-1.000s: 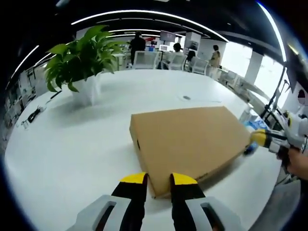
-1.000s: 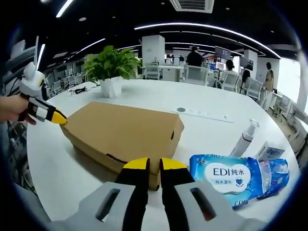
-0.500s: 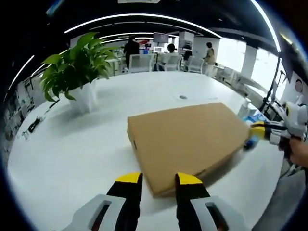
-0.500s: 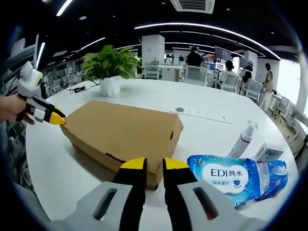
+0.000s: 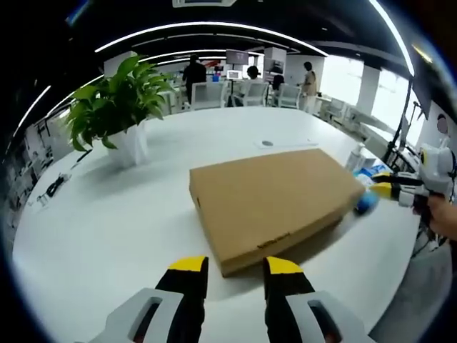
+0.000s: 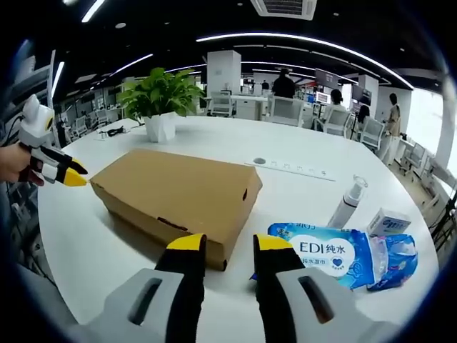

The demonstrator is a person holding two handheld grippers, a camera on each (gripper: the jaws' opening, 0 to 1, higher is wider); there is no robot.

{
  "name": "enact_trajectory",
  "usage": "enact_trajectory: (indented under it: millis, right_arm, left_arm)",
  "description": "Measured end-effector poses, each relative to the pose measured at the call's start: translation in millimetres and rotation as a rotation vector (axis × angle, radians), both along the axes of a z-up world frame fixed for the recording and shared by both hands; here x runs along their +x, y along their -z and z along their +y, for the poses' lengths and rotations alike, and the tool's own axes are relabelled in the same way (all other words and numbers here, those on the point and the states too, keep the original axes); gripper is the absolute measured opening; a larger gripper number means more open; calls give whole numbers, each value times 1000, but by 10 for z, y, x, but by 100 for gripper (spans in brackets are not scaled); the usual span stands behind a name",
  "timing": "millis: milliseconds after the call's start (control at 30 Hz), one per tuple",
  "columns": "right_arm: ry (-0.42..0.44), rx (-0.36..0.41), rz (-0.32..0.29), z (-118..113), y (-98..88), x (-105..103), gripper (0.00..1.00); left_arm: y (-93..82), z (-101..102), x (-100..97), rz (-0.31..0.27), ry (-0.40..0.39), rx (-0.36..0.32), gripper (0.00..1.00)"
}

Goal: Operate the shoe box by opening the lid, removing the specified soft item, and placing it in the target area until the item is outside and the box remains undamaged.

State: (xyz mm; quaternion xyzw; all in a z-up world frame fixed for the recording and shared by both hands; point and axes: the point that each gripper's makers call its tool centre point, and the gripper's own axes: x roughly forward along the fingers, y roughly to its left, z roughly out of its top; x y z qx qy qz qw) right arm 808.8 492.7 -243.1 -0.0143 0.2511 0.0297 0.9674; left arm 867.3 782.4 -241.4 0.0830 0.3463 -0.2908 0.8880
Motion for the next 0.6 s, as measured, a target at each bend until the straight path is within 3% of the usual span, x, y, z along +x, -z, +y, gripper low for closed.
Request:
enact_trajectory:
  millis: [600]
  right_arm:
    - [31,-16,-7,-117,-240,-435,32]
  left_arm:
    - [-231,99,-442,-30,-9,-36,33]
